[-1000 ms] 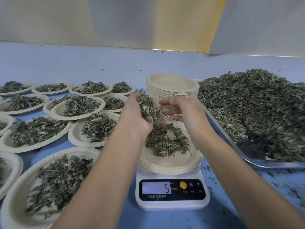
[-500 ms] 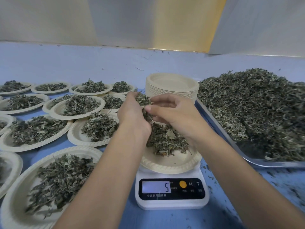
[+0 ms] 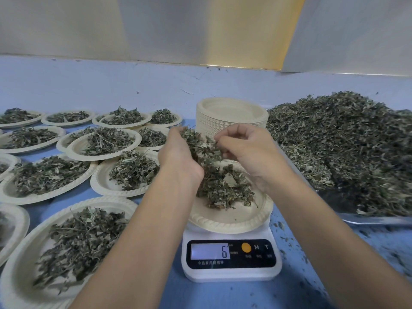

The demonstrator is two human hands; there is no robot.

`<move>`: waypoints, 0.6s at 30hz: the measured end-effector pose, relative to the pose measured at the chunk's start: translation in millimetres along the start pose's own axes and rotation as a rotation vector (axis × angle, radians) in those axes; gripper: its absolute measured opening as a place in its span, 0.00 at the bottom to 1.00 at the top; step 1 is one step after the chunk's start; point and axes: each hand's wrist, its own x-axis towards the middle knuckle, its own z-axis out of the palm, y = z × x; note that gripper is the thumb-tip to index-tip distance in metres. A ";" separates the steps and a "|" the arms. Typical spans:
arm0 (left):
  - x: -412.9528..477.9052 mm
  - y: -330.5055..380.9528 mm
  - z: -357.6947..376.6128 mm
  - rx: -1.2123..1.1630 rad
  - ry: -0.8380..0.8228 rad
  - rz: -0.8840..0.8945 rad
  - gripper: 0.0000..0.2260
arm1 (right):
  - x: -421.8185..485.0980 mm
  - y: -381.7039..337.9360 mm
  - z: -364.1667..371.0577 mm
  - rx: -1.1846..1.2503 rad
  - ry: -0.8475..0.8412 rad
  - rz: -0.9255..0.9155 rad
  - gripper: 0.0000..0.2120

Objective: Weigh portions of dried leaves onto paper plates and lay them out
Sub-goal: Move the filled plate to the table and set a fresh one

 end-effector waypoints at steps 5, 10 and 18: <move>-4.4 7.6 -0.2 -0.151 0.054 0.067 0.06 | 2.9 -0.7 -8.0 -0.031 0.031 0.042 0.08; -7.5 5.1 1.5 -0.149 0.046 0.048 0.06 | 1.6 0.6 -7.2 -0.098 0.010 0.059 0.09; -7.0 6.1 0.8 -0.157 0.052 0.041 0.07 | 0.8 -1.7 -9.3 -0.056 0.019 0.059 0.10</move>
